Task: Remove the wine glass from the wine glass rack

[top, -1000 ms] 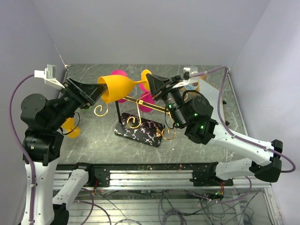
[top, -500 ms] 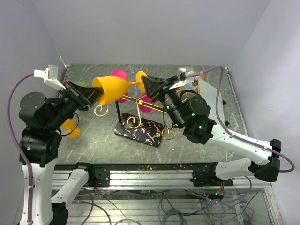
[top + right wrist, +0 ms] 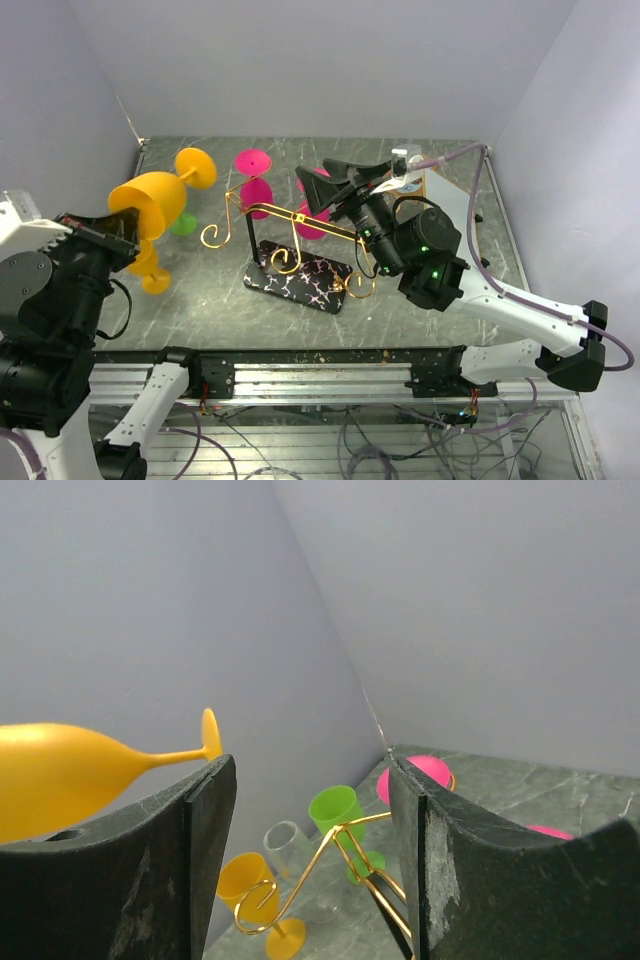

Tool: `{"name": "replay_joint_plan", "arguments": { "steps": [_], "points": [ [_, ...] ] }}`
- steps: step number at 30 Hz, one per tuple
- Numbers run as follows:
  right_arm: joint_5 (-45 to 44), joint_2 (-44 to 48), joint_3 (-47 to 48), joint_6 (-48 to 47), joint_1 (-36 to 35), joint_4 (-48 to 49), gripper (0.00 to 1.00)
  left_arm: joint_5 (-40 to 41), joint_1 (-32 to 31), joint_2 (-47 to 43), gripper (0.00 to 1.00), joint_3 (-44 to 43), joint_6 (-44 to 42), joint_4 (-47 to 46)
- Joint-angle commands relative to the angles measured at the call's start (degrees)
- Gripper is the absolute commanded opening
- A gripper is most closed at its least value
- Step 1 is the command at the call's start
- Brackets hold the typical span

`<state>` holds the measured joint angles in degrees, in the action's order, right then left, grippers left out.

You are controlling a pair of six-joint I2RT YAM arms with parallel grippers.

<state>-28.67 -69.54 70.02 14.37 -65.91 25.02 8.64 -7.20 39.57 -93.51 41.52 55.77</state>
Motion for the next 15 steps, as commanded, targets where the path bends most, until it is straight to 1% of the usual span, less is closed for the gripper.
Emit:
{"name": "replay_joint_plan", "arguments": {
  "steps": [1, 6, 10, 12, 15],
  "points": [
    [0.5, 2.1, -0.9, 0.0, 0.1, 0.9, 0.62, 14.1, -0.1, 0.9, 0.07, -1.7, -5.9, 7.4],
    [1.0, 2.3, -1.3, 0.4, 0.1, 0.4, 0.61, 17.4, -0.1, 3.1, 0.07, -0.9, -7.7, 9.3],
    [2.3, 2.7, -0.7, 2.0, 0.2, 0.2, 0.61, 21.9, -0.1, 7.7, 0.07, -2.4, -4.9, 13.8],
    [3.5, 3.0, -1.0, 1.7, 0.1, 1.4, 0.6, 21.1, -0.1, 10.6, 0.07, -3.2, -4.5, 15.5],
    [3.7, 2.7, -0.6, 0.4, 0.2, 1.7, 0.6, 18.5, -0.1, 13.4, 0.07, -2.9, -4.7, 15.2]
  ]
}}
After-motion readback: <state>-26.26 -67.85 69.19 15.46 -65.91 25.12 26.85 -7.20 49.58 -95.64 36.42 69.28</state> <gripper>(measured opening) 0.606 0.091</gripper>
